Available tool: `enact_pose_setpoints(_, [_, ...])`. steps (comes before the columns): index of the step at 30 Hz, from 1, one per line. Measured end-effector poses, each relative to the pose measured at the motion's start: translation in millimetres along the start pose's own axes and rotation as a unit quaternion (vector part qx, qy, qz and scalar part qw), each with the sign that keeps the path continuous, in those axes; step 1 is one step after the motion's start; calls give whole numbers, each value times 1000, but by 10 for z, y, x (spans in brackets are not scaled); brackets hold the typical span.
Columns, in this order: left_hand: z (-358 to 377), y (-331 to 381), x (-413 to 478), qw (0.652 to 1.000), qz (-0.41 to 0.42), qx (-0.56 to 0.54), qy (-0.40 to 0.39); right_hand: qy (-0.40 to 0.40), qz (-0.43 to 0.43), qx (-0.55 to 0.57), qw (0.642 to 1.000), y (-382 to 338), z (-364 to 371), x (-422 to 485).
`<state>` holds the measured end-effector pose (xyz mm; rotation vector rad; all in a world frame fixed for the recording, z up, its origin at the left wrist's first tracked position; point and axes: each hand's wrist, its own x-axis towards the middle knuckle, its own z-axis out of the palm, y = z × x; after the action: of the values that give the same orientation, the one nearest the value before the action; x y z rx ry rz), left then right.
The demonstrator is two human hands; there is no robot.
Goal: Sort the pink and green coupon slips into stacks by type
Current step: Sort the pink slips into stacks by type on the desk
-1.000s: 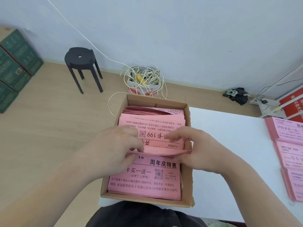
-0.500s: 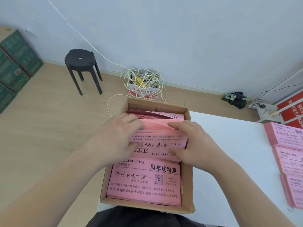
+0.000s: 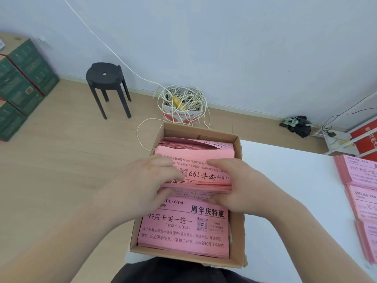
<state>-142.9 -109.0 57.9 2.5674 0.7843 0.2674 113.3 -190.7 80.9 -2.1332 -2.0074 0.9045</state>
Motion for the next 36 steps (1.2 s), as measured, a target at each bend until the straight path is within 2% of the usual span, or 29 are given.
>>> enact_pose_setpoints(4, [-22, 3, 205, 999, -44, 23, 5, 10, 11, -26, 1000, -26, 0, 112])
enact_pose_setpoints(9, [16, 41, 283, 999, -26, 31, 4, 20, 28, 53, 998, -9, -86, 61])
enact_pose_setpoints(13, [-5, 45, 146, 999, -18, 13, 38, -28, 8, 112, 993, -5, -57, -62])
enact_pose_setpoints(18, [-61, 89, -5, 998, 39, -15, -51, -34, 36, 68, 996, 47, -63, -135])
enact_pose_setpoints(23, [-98, 95, 183, 999, -19, 20, -27, 26, 50, -4, 998, 13, -40, -46])
enact_pose_setpoints(27, [-28, 132, 486, 993, -36, 80, -78, 41, 28, -55, 997, 19, 0, 50])
enact_pose_setpoints(29, [9, 113, 535, 987, -58, 98, -112, 42, 24, -53, 997, 32, 5, 68])
enact_pose_setpoints(36, [-9, 2, 585, 988, -74, 76, -110, 73, 44, 27, 996, 80, -13, 90])
